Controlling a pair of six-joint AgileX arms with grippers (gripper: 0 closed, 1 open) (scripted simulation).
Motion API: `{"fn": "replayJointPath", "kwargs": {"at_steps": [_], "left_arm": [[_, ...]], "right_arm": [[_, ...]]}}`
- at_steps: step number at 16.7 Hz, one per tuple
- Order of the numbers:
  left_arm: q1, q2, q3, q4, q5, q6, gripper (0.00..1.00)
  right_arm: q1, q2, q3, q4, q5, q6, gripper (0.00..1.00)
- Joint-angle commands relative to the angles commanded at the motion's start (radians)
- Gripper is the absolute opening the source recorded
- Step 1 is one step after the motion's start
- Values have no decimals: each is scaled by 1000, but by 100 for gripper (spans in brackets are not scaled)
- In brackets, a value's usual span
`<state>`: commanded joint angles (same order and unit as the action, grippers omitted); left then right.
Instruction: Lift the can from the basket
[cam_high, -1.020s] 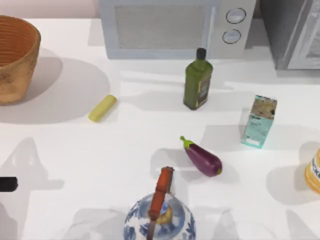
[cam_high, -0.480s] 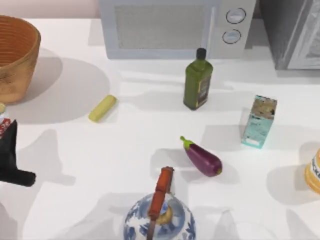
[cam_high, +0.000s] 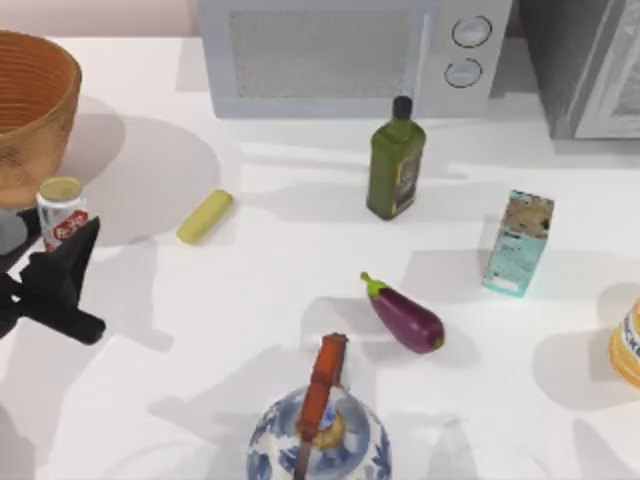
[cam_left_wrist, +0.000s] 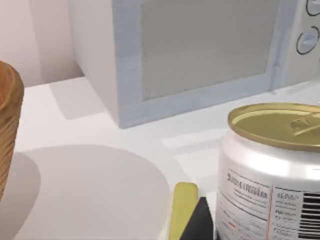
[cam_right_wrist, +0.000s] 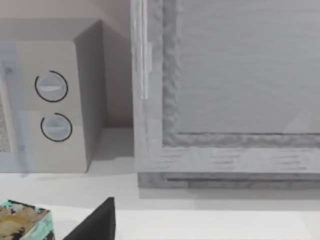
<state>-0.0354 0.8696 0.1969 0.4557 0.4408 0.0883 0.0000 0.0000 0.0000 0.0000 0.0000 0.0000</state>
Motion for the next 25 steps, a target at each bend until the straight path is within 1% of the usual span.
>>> {"fn": "replayJointPath", "kwargs": {"at_steps": [14,25], "left_arm": [[-41,688,255,379,381,24,0],[-64,1131,470,641,679,16,0]], "right_arm": [[0,0,0,0,0,0,100],[0,0,0,0,0,0,100]]}}
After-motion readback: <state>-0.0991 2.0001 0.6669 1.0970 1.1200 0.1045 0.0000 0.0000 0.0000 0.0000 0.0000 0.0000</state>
